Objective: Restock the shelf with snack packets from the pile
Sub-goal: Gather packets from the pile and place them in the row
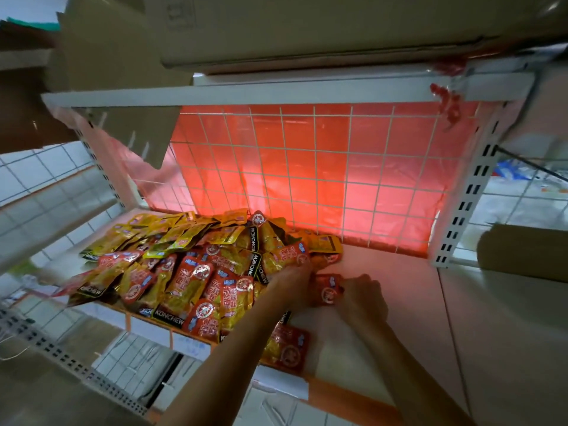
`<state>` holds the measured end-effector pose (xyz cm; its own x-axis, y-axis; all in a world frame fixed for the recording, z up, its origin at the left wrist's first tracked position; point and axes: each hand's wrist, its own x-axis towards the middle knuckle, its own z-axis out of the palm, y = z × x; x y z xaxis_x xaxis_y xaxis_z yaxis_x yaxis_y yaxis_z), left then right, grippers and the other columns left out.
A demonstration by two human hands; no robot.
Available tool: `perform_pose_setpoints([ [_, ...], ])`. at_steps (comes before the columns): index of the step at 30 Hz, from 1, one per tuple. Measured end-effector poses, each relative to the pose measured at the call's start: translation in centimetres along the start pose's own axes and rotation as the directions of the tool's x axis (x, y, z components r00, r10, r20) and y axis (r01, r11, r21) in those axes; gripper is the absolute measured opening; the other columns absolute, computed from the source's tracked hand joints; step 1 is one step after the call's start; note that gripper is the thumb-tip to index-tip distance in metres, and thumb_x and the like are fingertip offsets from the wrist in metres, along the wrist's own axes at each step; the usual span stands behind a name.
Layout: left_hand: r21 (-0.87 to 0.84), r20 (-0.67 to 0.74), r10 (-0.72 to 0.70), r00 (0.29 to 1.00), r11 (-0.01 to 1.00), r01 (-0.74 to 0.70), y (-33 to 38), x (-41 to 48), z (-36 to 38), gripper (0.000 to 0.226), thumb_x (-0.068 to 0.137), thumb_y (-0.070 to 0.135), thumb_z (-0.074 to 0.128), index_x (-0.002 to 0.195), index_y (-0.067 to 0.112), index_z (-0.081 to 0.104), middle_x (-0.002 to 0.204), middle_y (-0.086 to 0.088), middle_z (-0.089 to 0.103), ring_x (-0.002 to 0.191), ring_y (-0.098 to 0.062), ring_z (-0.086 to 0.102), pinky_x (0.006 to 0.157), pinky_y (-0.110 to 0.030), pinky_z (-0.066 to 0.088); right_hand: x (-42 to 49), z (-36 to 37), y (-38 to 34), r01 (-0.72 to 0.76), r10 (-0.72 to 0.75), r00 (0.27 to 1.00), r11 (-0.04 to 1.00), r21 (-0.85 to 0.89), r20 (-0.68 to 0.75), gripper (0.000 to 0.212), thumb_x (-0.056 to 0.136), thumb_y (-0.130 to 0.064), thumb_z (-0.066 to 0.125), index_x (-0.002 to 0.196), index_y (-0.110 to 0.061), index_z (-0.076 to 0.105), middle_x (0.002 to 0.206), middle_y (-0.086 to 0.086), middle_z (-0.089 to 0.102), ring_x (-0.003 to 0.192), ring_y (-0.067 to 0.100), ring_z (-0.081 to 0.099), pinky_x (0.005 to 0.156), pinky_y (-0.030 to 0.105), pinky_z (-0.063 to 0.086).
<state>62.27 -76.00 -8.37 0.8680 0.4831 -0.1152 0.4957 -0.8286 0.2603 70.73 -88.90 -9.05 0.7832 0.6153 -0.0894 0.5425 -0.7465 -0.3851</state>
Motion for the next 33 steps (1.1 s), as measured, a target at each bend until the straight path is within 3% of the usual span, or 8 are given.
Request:
perform_pose_setpoints([
  [2,-0.005,0.005,-0.009,1.0,1.0,0.009,0.6,0.0,0.2,0.067,0.084,0.046,0.065,0.139,0.033,0.029,0.12,-0.011,0.061,0.111,-0.031,0.059,0.079,-0.033,0.043,-0.2,-0.2,0.4,-0.016,0.016,1.0,1.0,-0.006,-0.013,0.038,0.091,-0.032,0.052,0.126,-0.02,0.058,0.123,0.009,0.049,0.119,0.028,0.043,0.092,0.038,0.045],
  [7,-0.011,-0.056,0.063,0.996,0.998,-0.064,1.9,-0.6,0.7,0.07,0.081,0.044,0.068,0.141,0.031,0.034,0.117,-0.005,0.063,0.109,-0.027,0.059,0.091,-0.037,0.044,-1.1,-0.6,1.5,-0.068,0.067,0.996,0.998,-0.01,-0.053,0.037,0.093,-0.034,0.051,0.127,-0.02,0.058,0.123,0.008,0.052,0.118,0.027,0.046,0.092,0.038,0.046],
  [11,0.048,-0.003,0.092,0.996,0.995,-0.092,2.8,-0.6,0.6,0.064,0.079,0.047,0.069,0.133,0.023,0.042,0.123,-0.005,0.06,0.116,-0.027,0.053,0.1,-0.042,0.04,-1.8,-0.7,2.2,-0.096,0.094,0.992,0.995,-0.018,-0.085,0.035,0.092,-0.033,0.053,0.125,-0.021,0.059,0.121,0.007,0.054,0.115,0.025,0.048,0.091,0.037,0.047],
  [16,0.067,0.101,0.155,0.983,0.985,-0.162,4.2,-0.4,0.4,0.065,0.076,0.053,0.071,0.126,0.02,0.044,0.122,-0.011,0.056,0.114,-0.03,0.051,0.096,-0.04,0.042,-2.8,-1.6,3.5,-0.15,0.147,0.983,0.988,-0.021,-0.105,0.033,0.092,-0.032,0.053,0.122,-0.022,0.062,0.119,0.006,0.055,0.113,0.025,0.049,0.089,0.035,0.046],
  [23,0.042,0.103,0.18,0.978,0.982,-0.185,6.7,0.6,1.4,0.063,0.077,0.043,0.072,0.127,0.015,0.045,0.125,-0.013,0.048,0.118,-0.032,0.044,0.099,-0.042,0.041,-3.9,-2.0,5.4,-0.185,0.184,0.975,0.983,0.007,-0.125,0.029,0.093,-0.033,0.052,0.116,-0.019,0.063,0.113,0.005,0.06,0.104,0.021,0.054,0.087,0.033,0.05],
  [29,0.001,-0.023,0.163,0.986,0.987,-0.163,9.7,0.4,2.0,0.045,0.088,0.039,0.06,0.122,0.012,0.049,0.12,-0.011,0.048,0.11,-0.031,0.053,0.09,-0.039,0.045,-5.0,-2.3,7.3,-0.177,0.248,0.95,0.929,0.326,-0.19,0.031,0.097,-0.029,0.049,0.123,-0.015,0.055,0.116,0.007,0.063,0.103,0.021,0.058,0.079,0.024,0.04],
  [31,-0.06,-0.051,0.116,0.992,0.991,-0.119,11.2,0.4,2.1,0.046,0.088,0.04,0.061,0.122,0.012,0.048,0.119,-0.009,0.053,0.11,-0.028,0.054,0.093,-0.038,0.046,-5.3,-2.6,7.8,-0.169,0.317,0.928,0.828,0.535,-0.197,0.038,0.099,-0.034,0.043,0.131,-0.014,0.048,0.119,0.01,0.064,0.104,0.025,0.061,0.079,0.022,0.037],
  [33,-0.133,-0.05,0.065,0.997,0.989,-0.071,12.8,0.3,2.3,0.048,0.086,0.042,0.064,0.119,0.013,0.047,0.112,-0.007,0.058,0.103,-0.025,0.058,0.091,-0.038,0.049,-5.7,-3.1,8.3,-0.184,0.417,0.899,0.641,0.745,-0.136,0.055,0.096,-0.044,0.046,0.141,-0.013,0.035,0.122,0.013,0.063,0.104,0.028,0.063,0.087,0.029,0.046],
])
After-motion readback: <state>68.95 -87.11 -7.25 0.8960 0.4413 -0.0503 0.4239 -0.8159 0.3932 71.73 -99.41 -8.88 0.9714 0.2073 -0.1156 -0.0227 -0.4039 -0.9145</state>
